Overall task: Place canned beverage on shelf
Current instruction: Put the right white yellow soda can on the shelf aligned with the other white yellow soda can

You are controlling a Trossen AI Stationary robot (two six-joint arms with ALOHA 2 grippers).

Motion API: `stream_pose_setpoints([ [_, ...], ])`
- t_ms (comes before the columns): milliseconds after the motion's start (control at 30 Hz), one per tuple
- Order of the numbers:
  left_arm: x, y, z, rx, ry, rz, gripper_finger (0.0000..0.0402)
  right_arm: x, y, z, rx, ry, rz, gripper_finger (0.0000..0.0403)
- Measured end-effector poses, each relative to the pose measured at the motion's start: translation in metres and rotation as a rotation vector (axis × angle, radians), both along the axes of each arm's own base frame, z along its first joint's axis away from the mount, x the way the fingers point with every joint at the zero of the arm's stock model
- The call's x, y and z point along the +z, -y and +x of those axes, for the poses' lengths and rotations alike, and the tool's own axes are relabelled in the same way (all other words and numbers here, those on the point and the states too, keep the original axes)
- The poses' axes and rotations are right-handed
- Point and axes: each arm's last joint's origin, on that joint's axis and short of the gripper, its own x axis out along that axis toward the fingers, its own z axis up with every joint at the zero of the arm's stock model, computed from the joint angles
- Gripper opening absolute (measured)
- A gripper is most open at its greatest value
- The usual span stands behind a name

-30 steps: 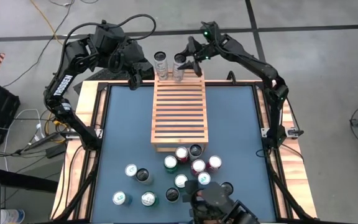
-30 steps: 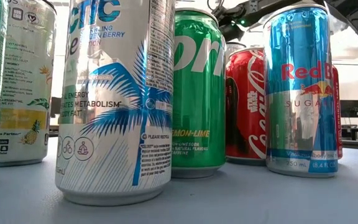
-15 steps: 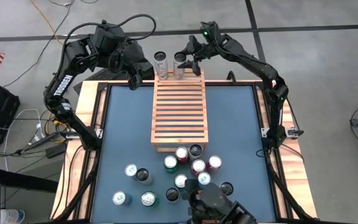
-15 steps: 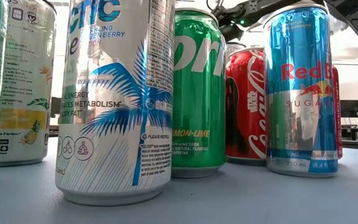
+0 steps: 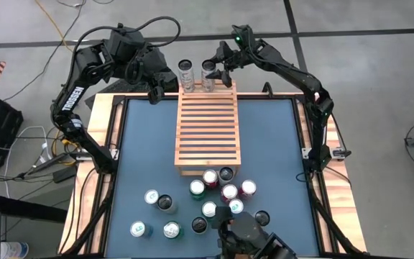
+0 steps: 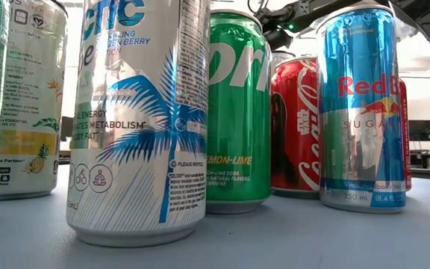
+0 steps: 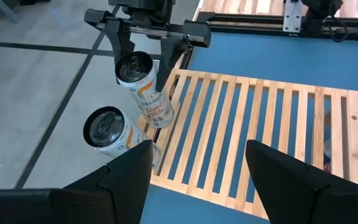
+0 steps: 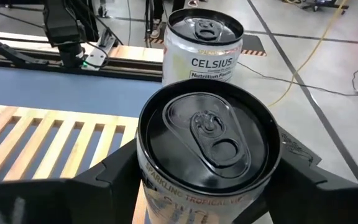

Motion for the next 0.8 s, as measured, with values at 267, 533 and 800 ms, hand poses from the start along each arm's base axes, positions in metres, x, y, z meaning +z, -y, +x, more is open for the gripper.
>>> stream_pose_setpoints([
  [267, 0.0000, 0.0000, 0.0000, 0.000, 0.000, 0.000, 0.0247, 0.0014, -0.0029, 0.0042, -0.020, 0.008, 0.003, 0.0276],
  [533, 0.0000, 0.0001, 0.0001, -0.001, 0.000, -0.001, 0.0247, 0.0004, -0.0072, 0.0075, -0.033, -0.010, 0.001, 0.0276],
  [800, 0.0000, 0.0001, 0.0001, -0.003, 0.001, -0.002, 0.0247, 0.0001, -0.0074, 0.0070, -0.038, -0.015, 0.018, 0.0276],
])
